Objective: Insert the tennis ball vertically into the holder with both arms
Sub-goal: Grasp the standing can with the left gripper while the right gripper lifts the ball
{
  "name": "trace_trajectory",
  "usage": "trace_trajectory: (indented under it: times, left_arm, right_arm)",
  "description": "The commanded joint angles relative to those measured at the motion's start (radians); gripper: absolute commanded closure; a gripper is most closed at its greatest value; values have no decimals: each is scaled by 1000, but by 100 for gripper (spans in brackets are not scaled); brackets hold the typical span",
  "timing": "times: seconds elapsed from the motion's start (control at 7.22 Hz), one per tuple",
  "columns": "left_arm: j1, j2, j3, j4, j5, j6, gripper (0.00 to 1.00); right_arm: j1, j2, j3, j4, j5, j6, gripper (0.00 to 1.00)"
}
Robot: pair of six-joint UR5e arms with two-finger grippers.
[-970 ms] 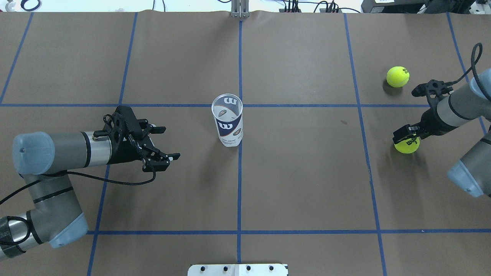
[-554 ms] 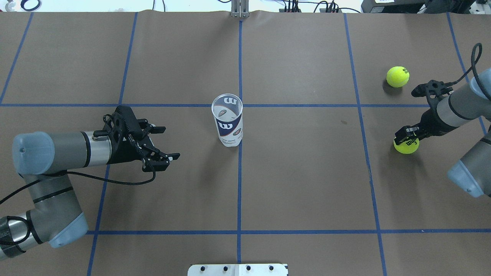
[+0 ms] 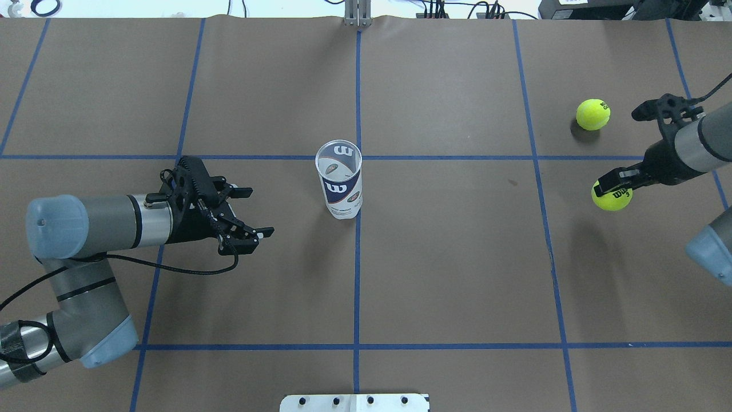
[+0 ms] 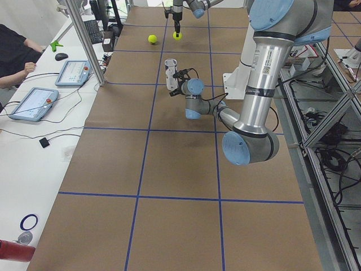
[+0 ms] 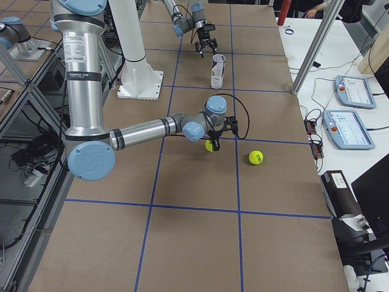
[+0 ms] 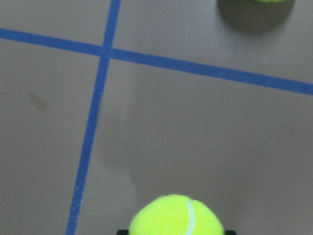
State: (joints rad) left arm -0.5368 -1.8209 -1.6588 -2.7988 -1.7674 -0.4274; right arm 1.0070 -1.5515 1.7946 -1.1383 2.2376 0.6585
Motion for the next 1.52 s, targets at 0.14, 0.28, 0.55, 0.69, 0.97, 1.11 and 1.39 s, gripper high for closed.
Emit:
trace_trajectory:
  times: [0.14,0.28,0.55,0.69,0.97,1.11,1.39]
  left_arm:
    - [14,-107,114,-2,6,2,1]
    - [26,-122,123,-2,9,9,1]
    - [26,-165,140,-1,9,13,1]
    - [26,-188,163,-1,11,15,1]
    - [27,-213,183,-11,38,15,1]
    - [47,-212,188,-18,95,16,1]
    - [66,-213,188,-31,157,13,1]
  right_arm:
    - [93,37,28,2,54,-2,100]
    - [105,56,28,2,65,0,100]
    - [114,74,26,0,70,0,100]
    - [114,82,26,0,76,0,100]
    - [114,90,28,0,82,0,100]
    - [116,94,26,0,82,0,100]
    - [116,96,28,0,82,0,100]
